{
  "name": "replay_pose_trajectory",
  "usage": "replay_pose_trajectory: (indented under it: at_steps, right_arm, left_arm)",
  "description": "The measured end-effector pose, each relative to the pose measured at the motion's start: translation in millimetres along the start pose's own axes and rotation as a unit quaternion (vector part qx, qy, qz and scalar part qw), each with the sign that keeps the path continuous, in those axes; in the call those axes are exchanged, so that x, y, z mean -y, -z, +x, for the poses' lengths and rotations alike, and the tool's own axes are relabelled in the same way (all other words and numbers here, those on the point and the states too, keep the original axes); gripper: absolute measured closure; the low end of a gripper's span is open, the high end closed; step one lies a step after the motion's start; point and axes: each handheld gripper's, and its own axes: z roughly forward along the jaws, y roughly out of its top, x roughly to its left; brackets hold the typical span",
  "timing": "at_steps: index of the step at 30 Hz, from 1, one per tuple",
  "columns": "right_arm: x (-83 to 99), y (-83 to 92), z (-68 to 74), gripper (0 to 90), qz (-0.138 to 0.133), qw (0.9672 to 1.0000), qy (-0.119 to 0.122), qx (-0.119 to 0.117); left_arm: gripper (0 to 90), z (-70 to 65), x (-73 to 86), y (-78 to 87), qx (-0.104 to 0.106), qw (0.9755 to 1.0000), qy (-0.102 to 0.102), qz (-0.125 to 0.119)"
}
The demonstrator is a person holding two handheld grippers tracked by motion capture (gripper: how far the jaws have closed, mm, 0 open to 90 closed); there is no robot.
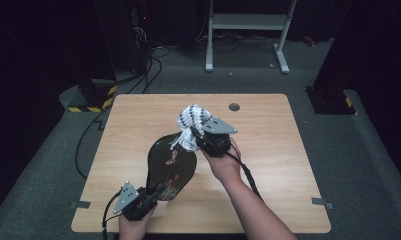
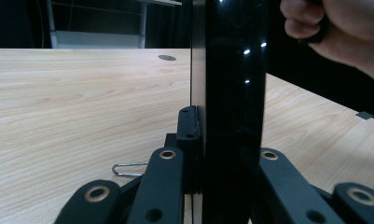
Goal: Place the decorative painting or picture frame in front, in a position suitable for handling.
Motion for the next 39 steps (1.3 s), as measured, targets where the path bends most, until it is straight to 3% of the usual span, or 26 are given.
replay_pose_trajectory:
  at_steps: [8, 13, 17, 23, 27, 34, 39]
  right_arm:
    - [-8.6, 14.7, 9.3, 73.8, -0.041, 0.999, -0.002, -0.015]
    - [-24.8, 27.0, 39.1, 73.6, -0.072, 0.9952, 0.042, -0.051]
    - [-27.5, 29.8, 44.7, 73.7, -0.074, 0.9942, 0.045, -0.065]
    - [-10.7, 24.4, 21.8, 73.7, -0.038, 0.9977, 0.03, -0.047]
    - [12.7, 18.7, 10.5, 73.9, -0.003, 0.9984, 0.024, -0.051]
    - [74.3, -5.0, 3.8, 73.8, 0.09, 0.9937, 0.005, -0.066]
    - [92.1, -13.1, -3.5, 73.2, 0.11, 0.9922, -0.011, -0.057]
  left_arm:
    - [79.8, -0.2, 0.4, -0.3, -0.001, 1.0, 0.0, -0.002]
    - [79.8, -0.1, 0.3, -0.2, 0.0, 1.0, 0.0, -0.001]
    - [79.8, -0.2, 0.6, -0.2, 0.0, 1.0, 0.002, -0.002]
    - [79.8, -0.2, 0.8, -0.4, -0.001, 1.0, 0.003, -0.003]
    - [79.7, -0.1, 0.7, -0.5, 0.0, 1.0, 0.001, -0.001]
    - [78.8, -0.6, 0.7, -1.9, 0.0, 1.0, 0.001, -0.001]
    - [78.8, -0.7, 0.6, -2.2, -0.001, 1.0, 0.0, -0.001]
